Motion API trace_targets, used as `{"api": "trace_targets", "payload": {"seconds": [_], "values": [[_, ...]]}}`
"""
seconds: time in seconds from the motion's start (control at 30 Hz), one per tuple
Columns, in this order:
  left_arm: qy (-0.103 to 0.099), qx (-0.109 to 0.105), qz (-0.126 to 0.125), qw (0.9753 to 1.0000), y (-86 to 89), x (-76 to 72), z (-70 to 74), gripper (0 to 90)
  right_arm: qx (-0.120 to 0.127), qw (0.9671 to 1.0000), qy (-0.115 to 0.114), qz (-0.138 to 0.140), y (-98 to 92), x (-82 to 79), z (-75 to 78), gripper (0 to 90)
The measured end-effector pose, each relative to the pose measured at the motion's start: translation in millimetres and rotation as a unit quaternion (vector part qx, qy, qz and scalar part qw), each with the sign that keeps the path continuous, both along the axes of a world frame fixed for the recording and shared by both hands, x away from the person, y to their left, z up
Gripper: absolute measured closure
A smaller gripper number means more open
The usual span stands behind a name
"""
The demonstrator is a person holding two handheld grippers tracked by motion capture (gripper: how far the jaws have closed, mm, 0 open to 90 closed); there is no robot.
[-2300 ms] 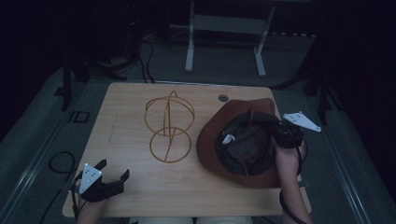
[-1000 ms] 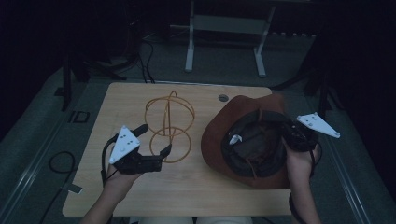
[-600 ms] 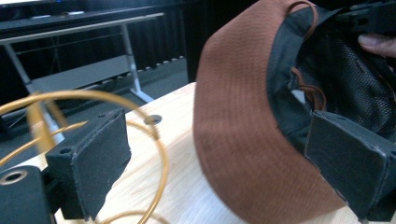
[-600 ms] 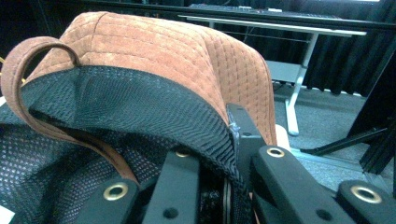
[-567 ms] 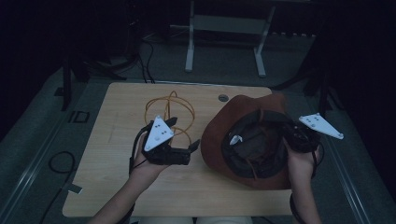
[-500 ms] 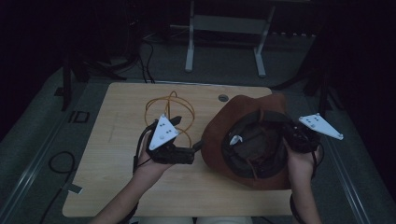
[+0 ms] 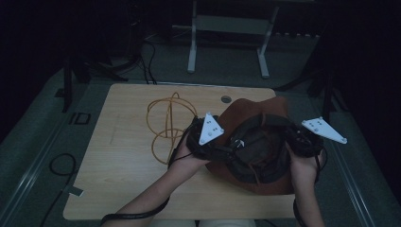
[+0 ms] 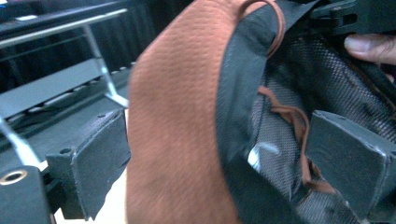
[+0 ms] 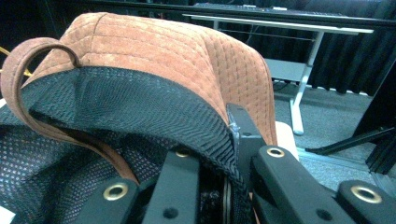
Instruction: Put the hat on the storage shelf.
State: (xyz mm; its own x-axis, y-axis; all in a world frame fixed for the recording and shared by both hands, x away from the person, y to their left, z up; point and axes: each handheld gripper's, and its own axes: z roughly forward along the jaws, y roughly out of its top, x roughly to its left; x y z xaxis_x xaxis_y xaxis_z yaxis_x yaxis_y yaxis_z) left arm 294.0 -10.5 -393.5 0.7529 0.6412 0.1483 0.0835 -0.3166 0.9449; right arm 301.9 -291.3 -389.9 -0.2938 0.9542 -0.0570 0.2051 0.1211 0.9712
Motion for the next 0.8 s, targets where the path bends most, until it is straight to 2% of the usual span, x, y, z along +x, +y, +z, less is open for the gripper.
{"api": "trace_targets", "payload": {"seconds": [0.1,0.2,0.4,0.43,0.5,0.57,0.63,0.73,0.8], "values": [[0.003,-0.001,0.004,1.0,-10.5,6.4,-2.0,7.0,-0.002,1.0,-0.002,0.0,0.6,-0.8,0.2,83.5],[0.002,0.012,0.018,0.9998,-21.5,12.7,-4.8,7.1,-0.003,1.0,-0.002,0.004,2.1,-1.6,0.0,83.5],[0.009,0.032,0.066,0.9972,-34.3,20.1,-12.0,7.1,-0.001,0.9997,0.001,0.022,6.0,-5.2,-1.1,83.5],[0.015,0.033,0.07,0.9969,-35.0,21.6,-12.5,8.4,0.001,0.9997,0.002,0.026,7.3,-6.3,-1.3,83.5],[0.012,0.036,0.077,0.9963,-36.4,23.2,-13.6,13.8,0.0,0.9994,0.001,0.034,10.3,-8.8,-1.4,83.5],[0.019,0.03,0.078,0.9963,-35.9,24.5,-13.4,16.1,0.002,0.9992,0.0,0.04,13.6,-11.6,-1.0,83.5],[0.011,0.033,0.089,0.9954,-34.8,23.8,-13.1,23.5,0.007,0.999,-0.002,0.044,16.0,-14.0,-0.5,83.5],[0.001,0.041,0.104,0.9938,-32.1,24.9,-12.8,45.4,0.004,0.9989,-0.004,0.047,19.4,-18.1,0.2,83.5],[0.01,0.042,0.111,0.9928,-31.3,28.3,-14.1,58.1,0.001,0.9989,-0.004,0.047,22.2,-20.4,-0.2,83.4]]}}
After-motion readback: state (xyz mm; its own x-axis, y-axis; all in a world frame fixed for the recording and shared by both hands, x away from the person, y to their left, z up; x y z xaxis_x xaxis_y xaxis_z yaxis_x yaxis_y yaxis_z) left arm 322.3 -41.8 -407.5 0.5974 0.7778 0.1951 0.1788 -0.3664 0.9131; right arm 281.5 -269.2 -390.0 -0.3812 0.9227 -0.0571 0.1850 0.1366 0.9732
